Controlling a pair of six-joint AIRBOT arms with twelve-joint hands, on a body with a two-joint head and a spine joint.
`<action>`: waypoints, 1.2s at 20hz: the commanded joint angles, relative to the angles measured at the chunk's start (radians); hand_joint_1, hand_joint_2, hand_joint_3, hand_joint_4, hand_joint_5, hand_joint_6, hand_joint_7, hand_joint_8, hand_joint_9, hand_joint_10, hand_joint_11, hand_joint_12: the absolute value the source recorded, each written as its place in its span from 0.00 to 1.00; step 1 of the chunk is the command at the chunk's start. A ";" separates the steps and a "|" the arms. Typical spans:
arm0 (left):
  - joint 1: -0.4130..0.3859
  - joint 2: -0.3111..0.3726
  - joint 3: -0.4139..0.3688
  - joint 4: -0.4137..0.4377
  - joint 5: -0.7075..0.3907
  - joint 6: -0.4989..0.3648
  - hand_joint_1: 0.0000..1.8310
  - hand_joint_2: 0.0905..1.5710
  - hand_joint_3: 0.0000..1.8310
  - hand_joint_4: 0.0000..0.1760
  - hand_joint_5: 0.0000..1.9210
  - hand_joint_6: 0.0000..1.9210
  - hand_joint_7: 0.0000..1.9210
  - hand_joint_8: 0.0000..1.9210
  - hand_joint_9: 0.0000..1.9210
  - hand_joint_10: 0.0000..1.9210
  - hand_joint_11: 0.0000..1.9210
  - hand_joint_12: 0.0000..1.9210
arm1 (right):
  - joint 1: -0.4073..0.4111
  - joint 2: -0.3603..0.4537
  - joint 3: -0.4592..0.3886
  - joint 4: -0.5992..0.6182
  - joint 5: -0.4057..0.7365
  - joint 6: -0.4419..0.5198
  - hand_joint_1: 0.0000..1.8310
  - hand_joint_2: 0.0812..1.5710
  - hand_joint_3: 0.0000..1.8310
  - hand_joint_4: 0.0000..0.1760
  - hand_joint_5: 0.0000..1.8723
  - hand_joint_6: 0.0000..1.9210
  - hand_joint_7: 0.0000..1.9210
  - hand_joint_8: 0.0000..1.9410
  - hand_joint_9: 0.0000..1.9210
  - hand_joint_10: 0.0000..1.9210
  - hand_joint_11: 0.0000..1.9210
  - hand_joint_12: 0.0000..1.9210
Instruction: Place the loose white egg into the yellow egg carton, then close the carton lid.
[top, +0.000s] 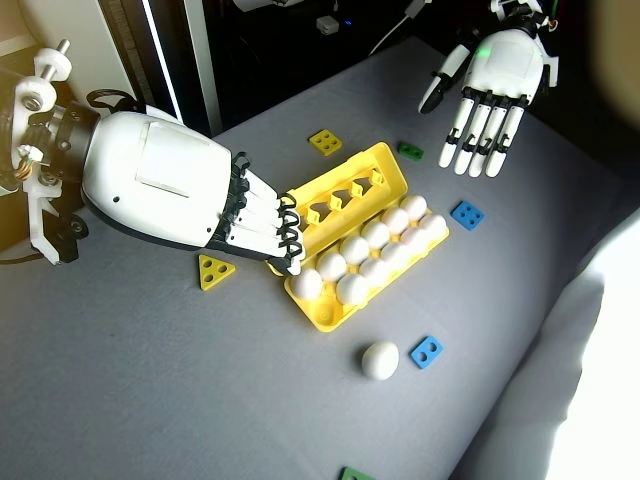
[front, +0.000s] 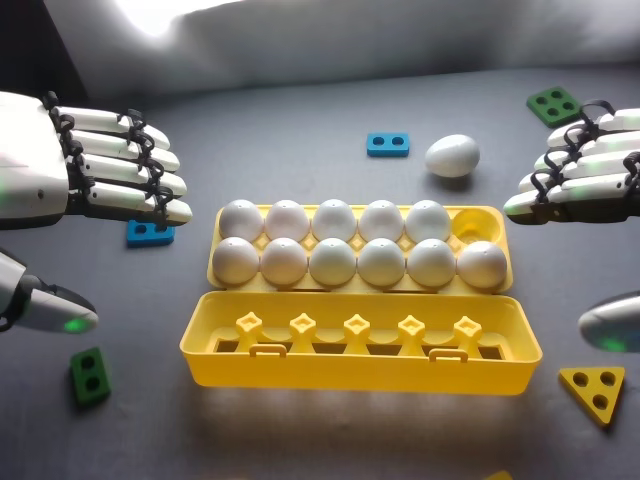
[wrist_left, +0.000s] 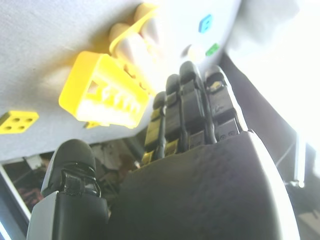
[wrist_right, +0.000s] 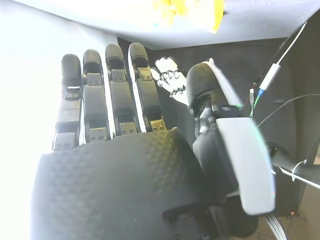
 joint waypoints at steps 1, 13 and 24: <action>-0.005 0.021 0.005 -0.069 -0.043 -0.006 0.00 0.68 0.02 0.00 0.10 0.00 0.09 0.00 0.06 0.00 0.00 0.10 | 0.008 0.014 -0.001 0.030 0.058 0.003 0.00 0.66 0.01 0.00 0.13 0.00 0.12 0.00 0.10 0.00 0.00 0.23; 0.028 0.030 0.006 -0.055 -0.053 -0.069 0.00 0.67 0.00 0.00 0.11 0.00 0.10 0.00 0.06 0.00 0.00 0.08 | 0.026 -0.013 0.022 0.439 0.013 -0.460 0.00 0.68 0.00 0.00 0.14 0.00 0.12 0.00 0.10 0.00 0.00 0.24; 0.069 0.029 0.015 -0.068 -0.066 -0.143 0.00 0.69 0.00 0.00 0.11 0.00 0.09 0.00 0.06 0.00 0.00 0.10 | 0.080 -0.197 0.214 1.016 -0.036 -0.996 0.16 0.48 0.00 0.75 0.12 0.00 0.05 0.00 0.02 0.00 0.00 0.05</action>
